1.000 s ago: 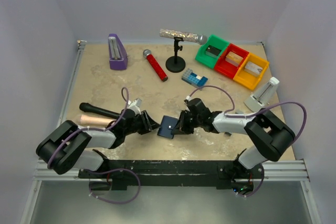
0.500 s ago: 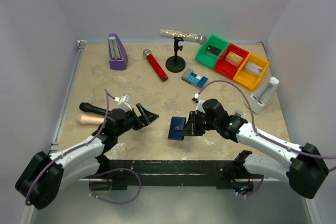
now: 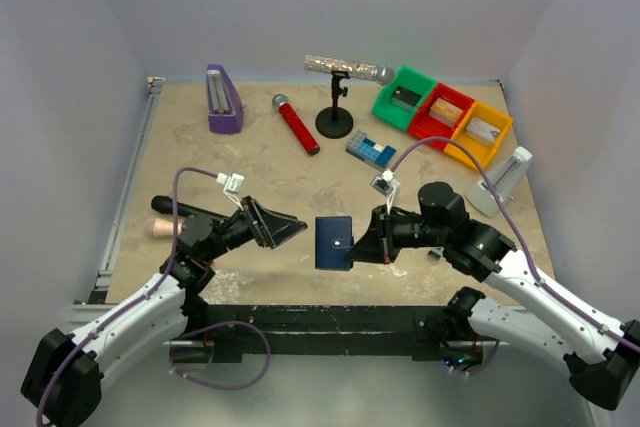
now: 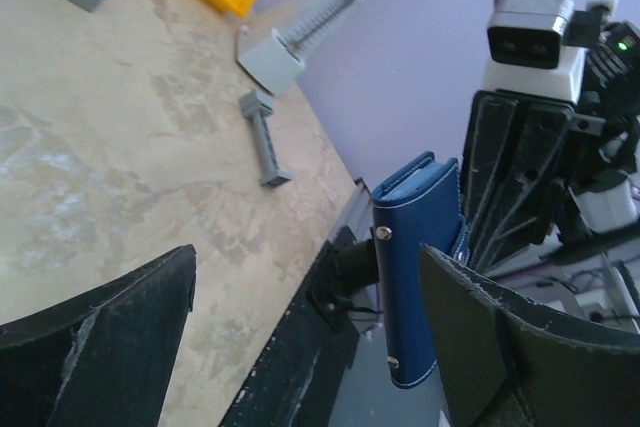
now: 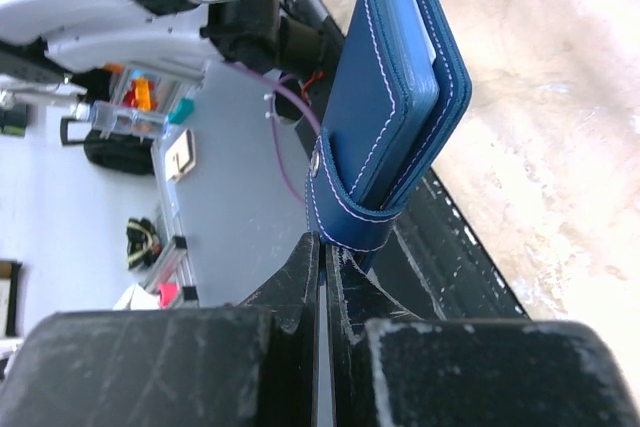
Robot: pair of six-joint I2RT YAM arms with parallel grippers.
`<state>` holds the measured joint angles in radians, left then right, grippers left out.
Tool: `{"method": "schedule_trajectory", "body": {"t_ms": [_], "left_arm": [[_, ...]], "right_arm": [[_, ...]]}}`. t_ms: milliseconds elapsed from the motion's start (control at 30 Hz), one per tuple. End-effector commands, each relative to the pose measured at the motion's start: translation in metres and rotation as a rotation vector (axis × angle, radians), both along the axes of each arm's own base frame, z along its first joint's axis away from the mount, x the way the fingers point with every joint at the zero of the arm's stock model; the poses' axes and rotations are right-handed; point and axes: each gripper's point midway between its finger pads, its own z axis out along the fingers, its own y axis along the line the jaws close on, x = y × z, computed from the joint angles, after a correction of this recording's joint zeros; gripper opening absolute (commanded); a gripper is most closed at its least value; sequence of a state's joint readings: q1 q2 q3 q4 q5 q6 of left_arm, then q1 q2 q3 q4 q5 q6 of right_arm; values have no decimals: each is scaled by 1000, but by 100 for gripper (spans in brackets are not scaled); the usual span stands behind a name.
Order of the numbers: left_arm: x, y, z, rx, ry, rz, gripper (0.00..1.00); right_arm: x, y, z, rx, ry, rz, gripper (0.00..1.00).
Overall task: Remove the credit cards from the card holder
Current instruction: Pick up the card holder from the center of the board.
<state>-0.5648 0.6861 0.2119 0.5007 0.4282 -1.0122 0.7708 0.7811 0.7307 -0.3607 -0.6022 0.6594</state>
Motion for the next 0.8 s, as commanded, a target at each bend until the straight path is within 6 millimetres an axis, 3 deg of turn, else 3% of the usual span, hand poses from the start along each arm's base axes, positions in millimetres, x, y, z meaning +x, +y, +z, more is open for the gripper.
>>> {"method": "schedule_trajectory", "body": {"t_ms": [0,333,633,767], "left_arm": [[-31,-12,43,-137,-150,-200,96],[-50,-30,61,-180,-171,-376,89],[-57,-35,59,-165,-175,-411,81],[-59,-35,61,-168,-183,-414,70]], "right_arm": [[-16,1,25,51,-52,103,0],[-17,8,26,68,-42,120,0],[-19,20,41,131,-36,152,0],[-20,19,43,134,-47,154,0]]}}
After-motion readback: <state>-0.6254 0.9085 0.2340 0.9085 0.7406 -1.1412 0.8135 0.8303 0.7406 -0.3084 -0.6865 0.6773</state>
